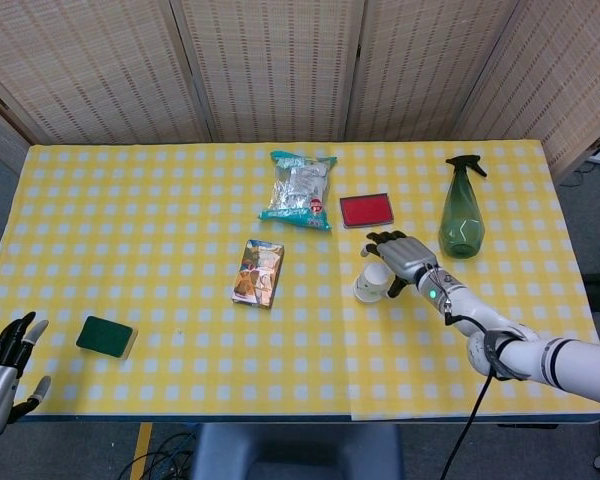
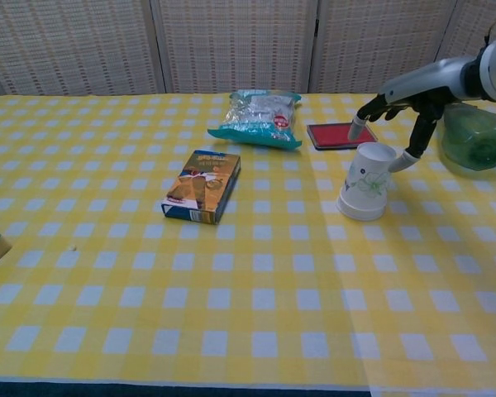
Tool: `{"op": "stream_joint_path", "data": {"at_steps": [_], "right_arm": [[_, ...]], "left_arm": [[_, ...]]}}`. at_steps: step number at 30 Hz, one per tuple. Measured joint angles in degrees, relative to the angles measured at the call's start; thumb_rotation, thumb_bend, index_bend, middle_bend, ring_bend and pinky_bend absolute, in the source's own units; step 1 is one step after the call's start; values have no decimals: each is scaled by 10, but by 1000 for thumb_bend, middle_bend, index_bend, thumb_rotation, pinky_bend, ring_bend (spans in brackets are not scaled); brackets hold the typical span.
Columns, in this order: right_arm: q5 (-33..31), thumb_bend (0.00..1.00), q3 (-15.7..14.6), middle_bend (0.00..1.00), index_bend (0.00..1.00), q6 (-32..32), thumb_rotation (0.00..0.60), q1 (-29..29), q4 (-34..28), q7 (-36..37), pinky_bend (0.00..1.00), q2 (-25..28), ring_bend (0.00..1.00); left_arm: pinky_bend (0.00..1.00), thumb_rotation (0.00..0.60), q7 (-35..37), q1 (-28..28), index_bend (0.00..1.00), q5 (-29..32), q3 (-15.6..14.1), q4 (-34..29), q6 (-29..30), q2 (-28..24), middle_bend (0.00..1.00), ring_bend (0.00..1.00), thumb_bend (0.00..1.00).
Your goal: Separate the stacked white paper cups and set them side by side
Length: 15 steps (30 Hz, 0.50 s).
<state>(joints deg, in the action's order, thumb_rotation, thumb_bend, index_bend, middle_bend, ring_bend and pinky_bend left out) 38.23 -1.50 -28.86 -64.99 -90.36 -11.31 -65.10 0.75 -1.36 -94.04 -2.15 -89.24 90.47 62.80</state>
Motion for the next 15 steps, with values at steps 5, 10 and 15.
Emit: {"op": "stream_joint_path", "data": {"at_steps": [5,10,15], "right_arm": [[-11,242,-5,0,235,-6,600,-5,9,-3,0,-10,0],[-18,248,-10,0,292,-12,600,-9,20,-7,0,-22,0],[-23,263,-11,0,325,-22,600,-9,24,-9,0,-28,0]], "left_arm": [[291,600,2,0,0,2,1,2,-1,0,0,44,381],[291,600,0,-2,0,3,1,2,-5,1,0,44,381],[291,600,1,-1,0,2,1,2,-4,1,0,44,382]]}}
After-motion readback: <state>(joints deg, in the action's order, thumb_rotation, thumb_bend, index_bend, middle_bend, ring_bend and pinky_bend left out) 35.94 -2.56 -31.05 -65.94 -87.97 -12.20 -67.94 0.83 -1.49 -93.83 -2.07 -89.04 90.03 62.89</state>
